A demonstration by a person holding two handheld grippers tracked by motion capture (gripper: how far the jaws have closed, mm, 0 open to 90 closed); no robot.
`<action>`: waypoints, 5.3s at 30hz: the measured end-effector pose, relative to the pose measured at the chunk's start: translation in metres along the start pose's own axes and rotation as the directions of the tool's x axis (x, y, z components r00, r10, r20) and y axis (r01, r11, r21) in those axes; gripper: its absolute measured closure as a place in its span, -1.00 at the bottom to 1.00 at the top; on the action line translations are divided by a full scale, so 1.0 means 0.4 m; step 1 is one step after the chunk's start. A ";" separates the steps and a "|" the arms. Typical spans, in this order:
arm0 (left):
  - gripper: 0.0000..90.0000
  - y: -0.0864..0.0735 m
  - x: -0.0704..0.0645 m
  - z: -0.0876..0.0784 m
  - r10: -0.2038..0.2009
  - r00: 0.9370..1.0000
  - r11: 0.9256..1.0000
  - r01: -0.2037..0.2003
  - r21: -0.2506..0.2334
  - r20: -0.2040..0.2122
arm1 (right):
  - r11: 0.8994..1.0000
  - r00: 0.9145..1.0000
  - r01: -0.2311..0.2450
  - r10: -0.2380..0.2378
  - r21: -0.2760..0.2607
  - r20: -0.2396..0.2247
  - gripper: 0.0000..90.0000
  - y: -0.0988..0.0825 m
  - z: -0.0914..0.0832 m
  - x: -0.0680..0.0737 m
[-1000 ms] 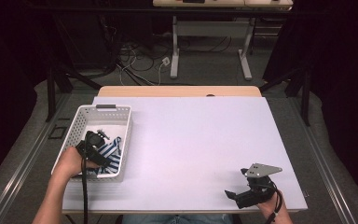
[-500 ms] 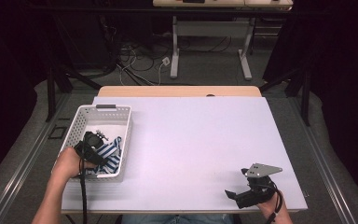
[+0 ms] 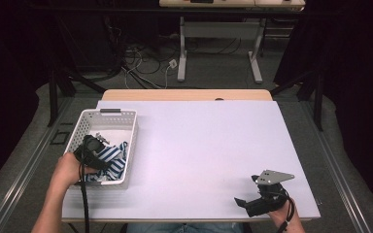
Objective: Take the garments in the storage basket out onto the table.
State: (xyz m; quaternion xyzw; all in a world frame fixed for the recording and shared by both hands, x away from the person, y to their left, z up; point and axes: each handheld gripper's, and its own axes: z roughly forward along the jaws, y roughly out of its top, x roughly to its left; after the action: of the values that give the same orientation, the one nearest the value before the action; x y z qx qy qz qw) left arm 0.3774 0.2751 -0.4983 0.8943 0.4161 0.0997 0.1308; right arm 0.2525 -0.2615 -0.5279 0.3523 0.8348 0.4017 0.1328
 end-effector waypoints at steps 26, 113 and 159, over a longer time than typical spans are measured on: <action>0.21 -0.009 0.008 -0.021 0.005 0.999 0.994 -0.009 -0.112 -0.040 | 1.000 1.000 -0.015 0.015 0.001 0.000 -1.00 -0.001 0.000 -0.007; 0.25 0.113 -0.046 -0.158 0.119 0.992 0.881 -0.122 -0.458 -0.036 | 1.000 1.000 0.004 -0.004 -0.002 0.014 -1.00 0.001 0.002 -0.001; 0.25 0.209 -0.210 -0.130 0.292 0.955 0.809 -0.222 -0.545 0.045 | 1.000 1.000 0.021 -0.020 -0.002 0.010 -1.00 0.002 0.007 0.006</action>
State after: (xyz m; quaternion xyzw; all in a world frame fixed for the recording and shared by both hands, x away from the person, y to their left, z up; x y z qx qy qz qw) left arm 0.3690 0.1664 -0.4286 0.8748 0.2377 0.1712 0.3858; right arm 0.2525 -0.2578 -0.5289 0.3455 0.8372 0.3996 0.1414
